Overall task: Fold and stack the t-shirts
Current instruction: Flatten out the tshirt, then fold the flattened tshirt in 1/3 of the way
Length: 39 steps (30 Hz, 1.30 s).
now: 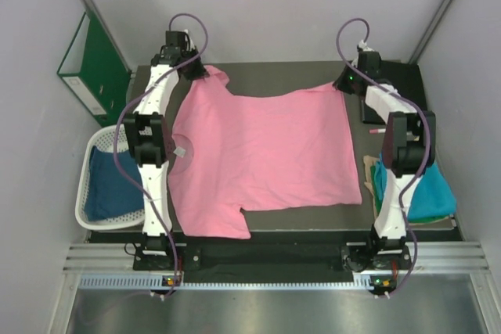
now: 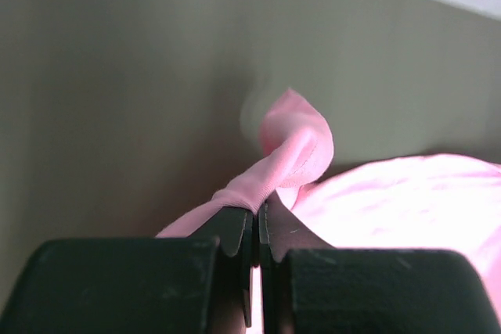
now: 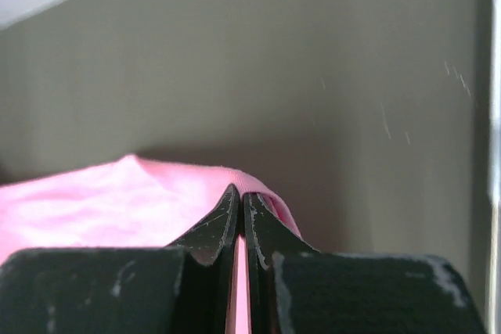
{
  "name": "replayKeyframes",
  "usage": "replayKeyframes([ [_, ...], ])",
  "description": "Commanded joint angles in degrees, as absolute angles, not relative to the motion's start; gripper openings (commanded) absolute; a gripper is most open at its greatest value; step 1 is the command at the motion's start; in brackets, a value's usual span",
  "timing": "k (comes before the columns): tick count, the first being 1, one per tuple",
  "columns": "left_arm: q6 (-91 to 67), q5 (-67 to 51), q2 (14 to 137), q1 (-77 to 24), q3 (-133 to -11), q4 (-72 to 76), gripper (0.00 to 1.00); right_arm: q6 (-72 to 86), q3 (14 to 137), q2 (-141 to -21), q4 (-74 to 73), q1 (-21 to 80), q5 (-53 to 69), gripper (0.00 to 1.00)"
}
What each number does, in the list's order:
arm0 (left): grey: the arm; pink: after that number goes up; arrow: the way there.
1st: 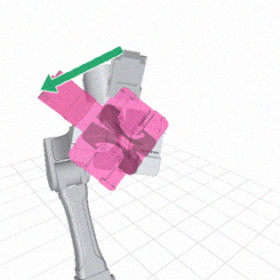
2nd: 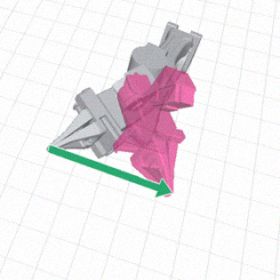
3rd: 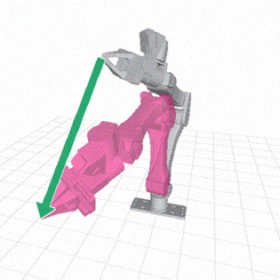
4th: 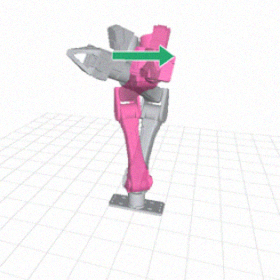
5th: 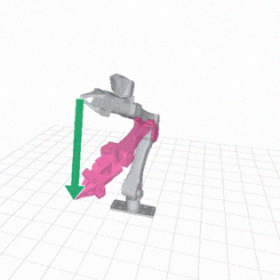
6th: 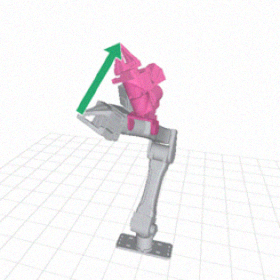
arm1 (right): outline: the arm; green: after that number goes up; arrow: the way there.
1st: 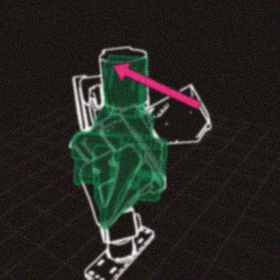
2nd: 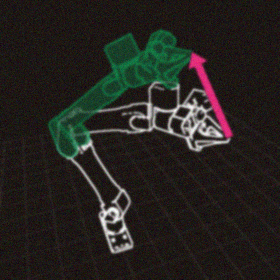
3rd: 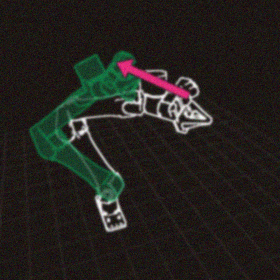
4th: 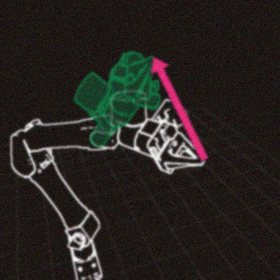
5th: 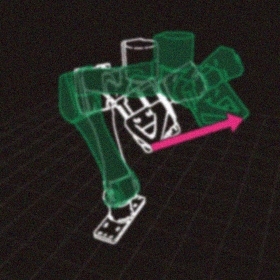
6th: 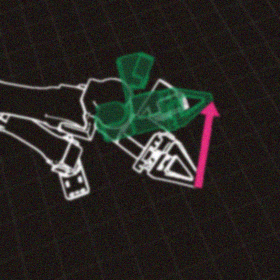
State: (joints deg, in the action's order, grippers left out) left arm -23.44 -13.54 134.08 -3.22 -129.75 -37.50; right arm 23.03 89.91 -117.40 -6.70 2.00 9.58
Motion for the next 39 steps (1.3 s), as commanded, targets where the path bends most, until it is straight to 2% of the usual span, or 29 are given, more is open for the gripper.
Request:
replayKeyframes([
  [1, -25.22, -13.01, 137.37, -1.94, -141.13, -35.77, 0.0, 25.48, 102.29, -122.86, -9.57, 1.67, 11.87, 0.0],
  [5, -27.16, -13.27, 138.34, -0.36, -141.94, -32.35, 0.0, 27.51, 112.56, -129.01, -13.27, 1.58, 12.92, 0.0],
  [9, -26.98, -14.41, 136.85, -0.35, -141.68, -29.54, 0.0, 28.65, 115.4, -130.34, -15.47, 1.41, 13.54, 0.0],
  [15, -28.12, -18.1, 133.78, -0.44, -138.44, -32.78, 0.0, 29.18, 110.23, -127.1, -17.05, 0.62, 15.2, 0.0],
  [22, -27.86, -19.95, 123.94, -0.35, -119.57, -34.63, 0.0, 28.65, 104.16, -121.91, -21.09, 0.44, 18.63, 0.0],
  [32, -26.54, -18.19, 109.79, -0.35, -106.36, -38.5, 0.0, 26.98, 95.63, -117.07, -25.65, -2.46, 20.84, 0.0],
  [39, -26.89, -15.21, 102.75, -0.35, -94.85, -40.16, 0.0, 25.23, 94.48, -117.86, -30.49, -5.53, 19.69, 0.0],
])
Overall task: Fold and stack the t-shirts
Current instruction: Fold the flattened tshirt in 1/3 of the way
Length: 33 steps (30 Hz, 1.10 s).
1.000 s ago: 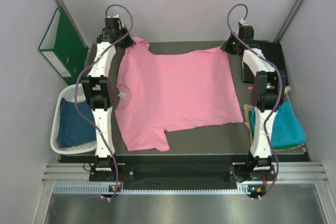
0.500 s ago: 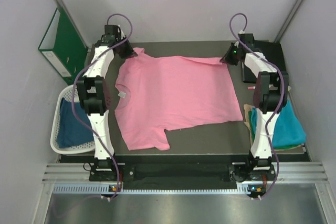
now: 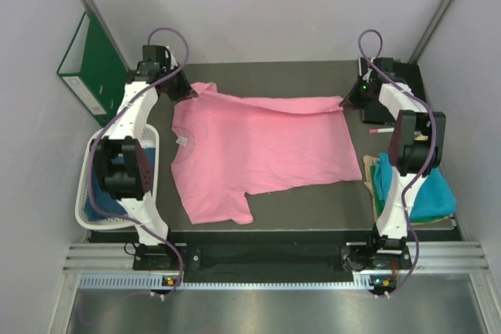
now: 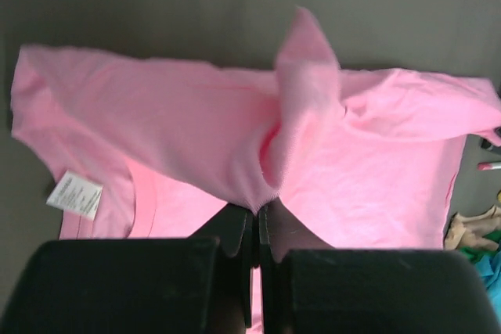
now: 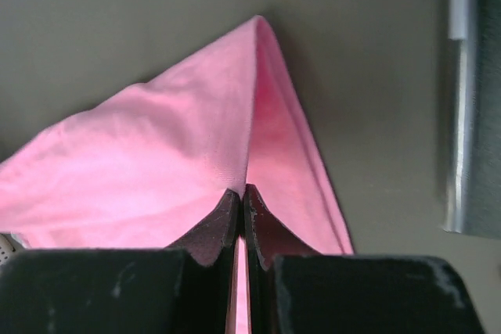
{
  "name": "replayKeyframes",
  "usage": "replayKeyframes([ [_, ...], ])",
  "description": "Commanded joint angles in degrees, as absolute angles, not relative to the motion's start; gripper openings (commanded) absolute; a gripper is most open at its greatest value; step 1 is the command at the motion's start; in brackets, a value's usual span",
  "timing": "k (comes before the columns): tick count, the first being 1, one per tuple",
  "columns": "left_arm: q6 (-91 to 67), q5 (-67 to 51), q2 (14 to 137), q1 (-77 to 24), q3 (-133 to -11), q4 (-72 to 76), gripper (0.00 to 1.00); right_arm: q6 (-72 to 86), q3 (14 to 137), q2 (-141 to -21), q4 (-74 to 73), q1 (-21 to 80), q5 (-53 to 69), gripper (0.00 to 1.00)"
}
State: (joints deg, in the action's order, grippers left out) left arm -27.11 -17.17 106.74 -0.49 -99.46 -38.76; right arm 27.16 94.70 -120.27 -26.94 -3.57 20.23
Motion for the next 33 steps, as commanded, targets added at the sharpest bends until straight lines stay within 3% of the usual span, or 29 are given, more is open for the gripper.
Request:
replayKeyframes([
  [1, -26.98, -15.03, 101.79, -0.44, -93.01, -40.69, 0.0, 25.05, 94.4, -118.21, -30.85, -5.8, 19.69, 0.0],
  [18, -25.05, -8.09, 94.4, -0.44, -77.27, -47.02, 0.0, 20.22, 101.25, -125.94, -40.95, -7.21, 20.04, 0.01],
  [20, -24.44, -8.0, 93.69, -0.35, -75.77, -47.02, 0.0, 19.52, 100.73, -126.56, -42.09, -7.21, 19.95, 0.08],
  [21, -24.52, -8.0, 93.69, -0.35, -74.46, -47.11, 0.0, 19.34, 100.29, -126.39, -42.1, -7.21, 19.86, 0.17],
  [22, -24.35, -7.91, 93.87, -0.44, -73.83, -47.11, 0.0, 19.25, 99.24, -125.86, -42.1, -7.21, 19.34, 0.38],
  [24, -24.26, -7.56, 94.3, -0.44, -72.08, -47.11, 0.0, 19.07, 98.18, -124.98, -41.31, -7.21, 19.07, 0.56],
  [25, -24.26, -7.38, 94.57, -0.44, -71.72, -47.37, 0.0, 18.99, 97.56, -123.59, -41.13, -7.21, 18.72, 0.7],
  [28, -23.73, -6.6, 95.97, -0.61, -70.58, -47.81, 0.0, 19.07, 97.82, -121.48, -41.39, -7.12, 18.29, 0.93],
  [33, -21.71, -7.03, 98.7, -1.58, -70.58, -48.25, 0.0, 19.25, 99.58, -119.09, -42.1, -7.03, 17.4, 1.0],
])
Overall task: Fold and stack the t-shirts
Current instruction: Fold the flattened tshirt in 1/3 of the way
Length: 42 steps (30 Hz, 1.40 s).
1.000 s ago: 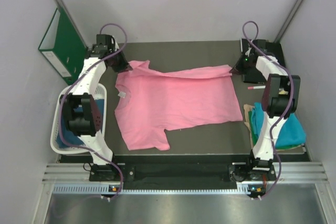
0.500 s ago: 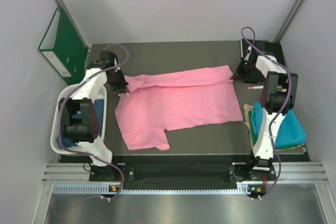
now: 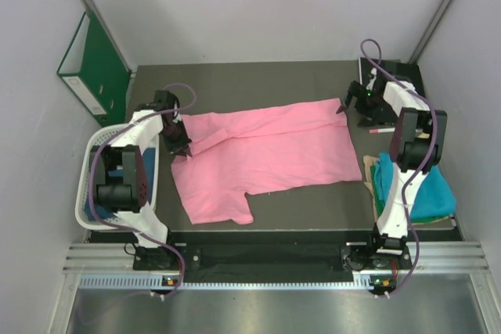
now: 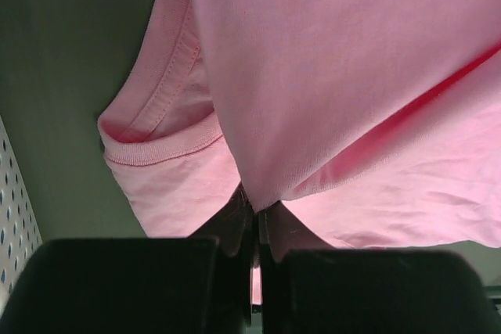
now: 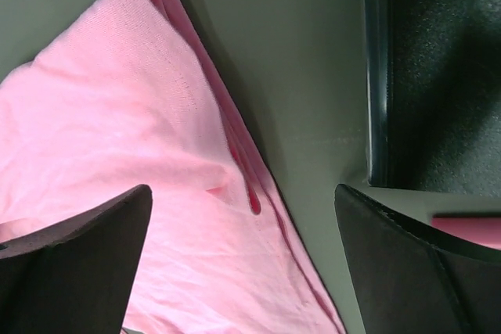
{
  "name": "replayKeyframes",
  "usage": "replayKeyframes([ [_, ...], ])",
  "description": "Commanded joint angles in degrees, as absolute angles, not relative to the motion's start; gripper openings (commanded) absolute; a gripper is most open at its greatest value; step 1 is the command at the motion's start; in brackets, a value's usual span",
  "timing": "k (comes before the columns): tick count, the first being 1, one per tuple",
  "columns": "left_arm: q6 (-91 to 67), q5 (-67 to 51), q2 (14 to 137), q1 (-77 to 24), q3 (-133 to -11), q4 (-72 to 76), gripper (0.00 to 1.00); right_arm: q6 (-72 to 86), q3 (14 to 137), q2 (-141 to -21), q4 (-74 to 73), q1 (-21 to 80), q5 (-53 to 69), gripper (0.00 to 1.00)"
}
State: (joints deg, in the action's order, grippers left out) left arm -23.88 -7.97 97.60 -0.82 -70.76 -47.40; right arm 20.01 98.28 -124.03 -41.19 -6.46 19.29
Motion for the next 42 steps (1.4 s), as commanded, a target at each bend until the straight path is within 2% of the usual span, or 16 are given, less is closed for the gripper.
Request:
replayKeyframes([
  [1, -21.36, -6.94, 98.79, -2.1, -70.4, -48.34, 0.0, 19.34, 100.71, -119.09, -42.8, -7.03, 17.14, 1.0],
  [17, -17.84, -3.08, 92.11, -2.46, -64.07, -53.35, 0.0, 22.06, 105.28, -124.18, -43.15, -5.1, 16.52, 1.0],
  [23, -17.4, -4.57, 92.9, -2.46, -61.26, -53.44, 0.0, 22.15, 110.64, -126.82, -44.56, -4.75, 16.7, 1.0],
  [29, -17.4, -4.49, 92.72, -2.46, -60.2, -53.26, 0.0, 21.53, 110.92, -127.79, -45.26, -4.66, 16.96, 1.0],
  [30, -17.49, -4.4, 93.42, -2.46, -60.55, -53.61, 0.03, 21.53, 110.83, -127.79, -45.44, -4.57, 17.05, 1.0],
  [31, -17.66, -3.87, 94.47, -2.46, -60.82, -53.87, 0.43, 21.45, 110.74, -127.62, -45.7, -4.57, 17.14, 1.0],
  [32, -18.01, -3.52, 94.48, -2.46, -60.99, -54.14, 0.58, 21.18, 110.39, -127.36, -45.7, -4.48, 17.14, 1.0],
  [34, -18.98, -2.47, 93.09, -2.46, -62.48, -54.49, 0.98, 20.83, 109.34, -125.61, -45.79, -4.39, 16.96, 1.0],
  [42, -21.09, -0.53, 88.15, -2.46, -73.55, -52.32, 0.98, 20.48, 94.23, -115.06, -42.19, -4.31, 15.73, 1.0],
])
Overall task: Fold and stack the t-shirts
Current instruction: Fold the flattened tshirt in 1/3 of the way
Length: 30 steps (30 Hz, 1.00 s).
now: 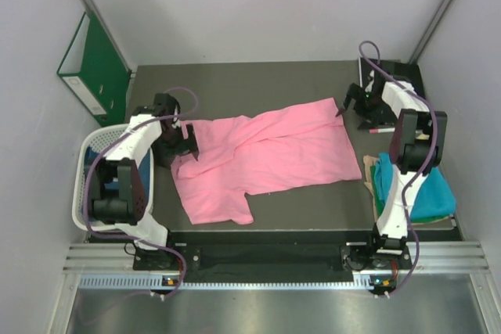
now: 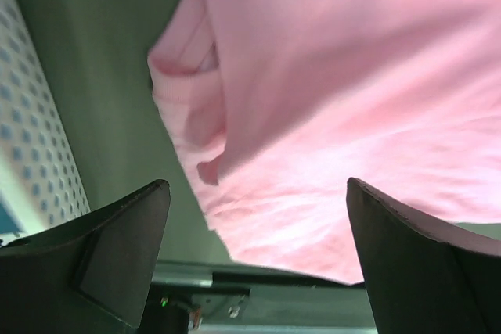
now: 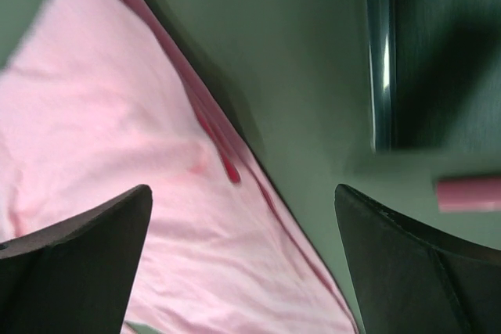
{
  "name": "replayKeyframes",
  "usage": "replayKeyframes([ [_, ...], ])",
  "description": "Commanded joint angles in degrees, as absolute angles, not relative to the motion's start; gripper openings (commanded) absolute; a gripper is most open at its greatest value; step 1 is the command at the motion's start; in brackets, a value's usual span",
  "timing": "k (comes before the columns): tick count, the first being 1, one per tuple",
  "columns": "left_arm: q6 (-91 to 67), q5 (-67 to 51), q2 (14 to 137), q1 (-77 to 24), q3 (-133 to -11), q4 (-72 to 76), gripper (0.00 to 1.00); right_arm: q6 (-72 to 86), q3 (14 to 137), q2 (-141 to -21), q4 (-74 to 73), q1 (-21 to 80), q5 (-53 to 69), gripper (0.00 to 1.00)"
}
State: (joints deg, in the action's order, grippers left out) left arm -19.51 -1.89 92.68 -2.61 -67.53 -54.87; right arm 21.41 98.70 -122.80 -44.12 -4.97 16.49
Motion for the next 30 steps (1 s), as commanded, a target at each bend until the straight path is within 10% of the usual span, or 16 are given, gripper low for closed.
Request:
replayKeyframes([
  [1, -21.35, -0.61, 88.76, -2.46, -74.17, -51.08, 0.98, 20.48, 93.17, -114.35, -41.58, -4.39, 15.73, 1.0],
  [25, -23.99, 13.8, 120.84, -2.11, -101.42, -46.93, 0.97, 19.6, 105.1, -129.45, -36.74, -4.13, 16.52, 0.98],
  [30, -25.49, 12.92, 126.37, -2.11, -105.81, -48.6, 0.73, 20.04, 109.77, -133.5, -38.06, -3.87, 18.45, 0.92],
])
